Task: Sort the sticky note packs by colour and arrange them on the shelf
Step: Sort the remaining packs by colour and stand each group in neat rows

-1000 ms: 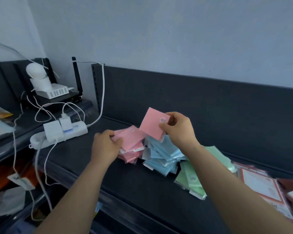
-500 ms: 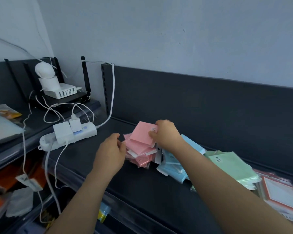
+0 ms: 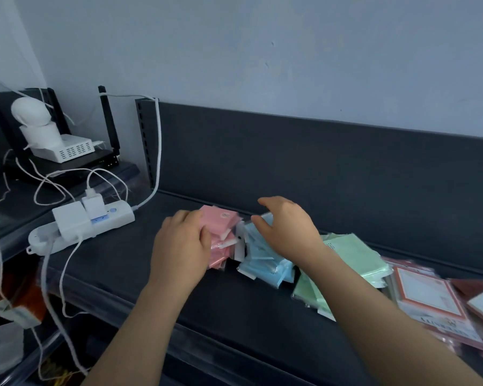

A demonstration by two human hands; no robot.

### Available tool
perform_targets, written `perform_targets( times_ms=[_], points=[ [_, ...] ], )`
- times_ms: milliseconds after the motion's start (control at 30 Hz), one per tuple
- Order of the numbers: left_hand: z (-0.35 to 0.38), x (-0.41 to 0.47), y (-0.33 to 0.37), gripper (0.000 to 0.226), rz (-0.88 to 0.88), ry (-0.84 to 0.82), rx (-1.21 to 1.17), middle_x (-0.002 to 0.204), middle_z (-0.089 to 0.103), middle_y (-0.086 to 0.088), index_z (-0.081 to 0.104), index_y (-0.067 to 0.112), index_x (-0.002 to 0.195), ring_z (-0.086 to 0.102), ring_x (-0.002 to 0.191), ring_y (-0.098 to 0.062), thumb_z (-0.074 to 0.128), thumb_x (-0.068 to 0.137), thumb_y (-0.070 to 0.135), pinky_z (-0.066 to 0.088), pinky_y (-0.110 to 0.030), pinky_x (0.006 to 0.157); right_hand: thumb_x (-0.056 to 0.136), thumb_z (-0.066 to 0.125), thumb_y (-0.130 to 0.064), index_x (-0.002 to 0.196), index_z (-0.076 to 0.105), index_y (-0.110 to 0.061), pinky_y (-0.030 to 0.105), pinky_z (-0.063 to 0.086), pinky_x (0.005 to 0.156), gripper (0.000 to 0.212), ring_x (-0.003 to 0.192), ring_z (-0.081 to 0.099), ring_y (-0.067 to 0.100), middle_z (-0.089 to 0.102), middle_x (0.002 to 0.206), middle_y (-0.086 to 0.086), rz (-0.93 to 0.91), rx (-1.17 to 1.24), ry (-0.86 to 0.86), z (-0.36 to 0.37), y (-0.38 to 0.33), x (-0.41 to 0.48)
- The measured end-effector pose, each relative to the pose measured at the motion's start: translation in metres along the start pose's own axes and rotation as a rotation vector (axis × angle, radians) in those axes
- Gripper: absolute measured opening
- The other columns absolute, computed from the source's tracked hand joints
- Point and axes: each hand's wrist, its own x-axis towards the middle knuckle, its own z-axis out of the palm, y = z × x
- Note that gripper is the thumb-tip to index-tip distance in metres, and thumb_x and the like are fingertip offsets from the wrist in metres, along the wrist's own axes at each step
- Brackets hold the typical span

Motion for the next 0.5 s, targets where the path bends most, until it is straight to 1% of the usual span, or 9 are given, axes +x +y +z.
perform_targets(
  times_ms=[67, 167, 267, 367, 500],
  points=[
    [0.003, -0.003, 0.018, 0.029, 0.061, 0.002, -0.045, 0.108, 0.063, -0.009, 0.064, 0.008, 0.118, 0.056, 0.095, -0.029, 0.059, 0.091, 0.014, 0.047, -0.039, 0.076, 0.097, 0.051, -0.033, 0.140, 0.046, -0.014, 0.026, 0.037, 0.099, 0.047, 0.126, 0.048, 0.020, 0.051, 0.140, 0.001, 0.026, 0.000, 0.025, -0.009, 0.014, -0.017],
    [0.010, -0.010, 0.045, 0.028, 0.142, -0.008, -0.123, 0.109, 0.065, -0.006, 0.066, 0.010, 0.117, 0.059, 0.100, -0.027, 0.055, 0.092, 0.019, 0.050, -0.040, 0.082, 0.097, 0.052, -0.035, 0.143, 0.041, -0.014, 0.022, 0.033, 0.102, 0.052, 0.131, 0.044, 0.017, 0.045, 0.146, 0.000, 0.071, -0.002, 0.069, -0.021, 0.036, -0.044],
    [0.020, -0.022, 0.074, 0.030, 0.157, -0.047, -0.170, 0.110, 0.066, -0.007, 0.065, 0.007, 0.118, 0.058, 0.101, -0.027, 0.056, 0.093, 0.020, 0.048, -0.040, 0.085, 0.096, 0.051, -0.034, 0.143, 0.042, -0.014, 0.019, 0.029, 0.103, 0.051, 0.134, 0.041, 0.015, 0.044, 0.147, -0.001, 0.106, -0.060, 0.099, -0.036, 0.061, -0.074],
    [0.029, -0.039, 0.109, 0.029, 0.191, -0.073, -0.207, 0.112, 0.068, -0.007, 0.066, 0.007, 0.117, 0.059, 0.103, -0.028, 0.059, 0.092, 0.020, 0.047, -0.038, 0.086, 0.095, 0.053, -0.034, 0.141, 0.044, -0.015, 0.019, 0.029, 0.102, 0.050, 0.132, 0.042, 0.016, 0.046, 0.145, -0.002, 0.144, -0.107, 0.141, -0.054, 0.086, -0.105],
    [0.038, -0.064, 0.161, 0.028, 0.255, -0.118, -0.257, 0.108, 0.067, -0.003, 0.066, 0.010, 0.116, 0.058, 0.101, -0.025, 0.057, 0.092, 0.022, 0.047, -0.038, 0.085, 0.096, 0.052, -0.035, 0.141, 0.044, -0.016, 0.020, 0.028, 0.104, 0.050, 0.133, 0.040, 0.016, 0.047, 0.145, -0.003, 0.212, -0.149, 0.162, -0.080, 0.121, -0.151]
  ],
)
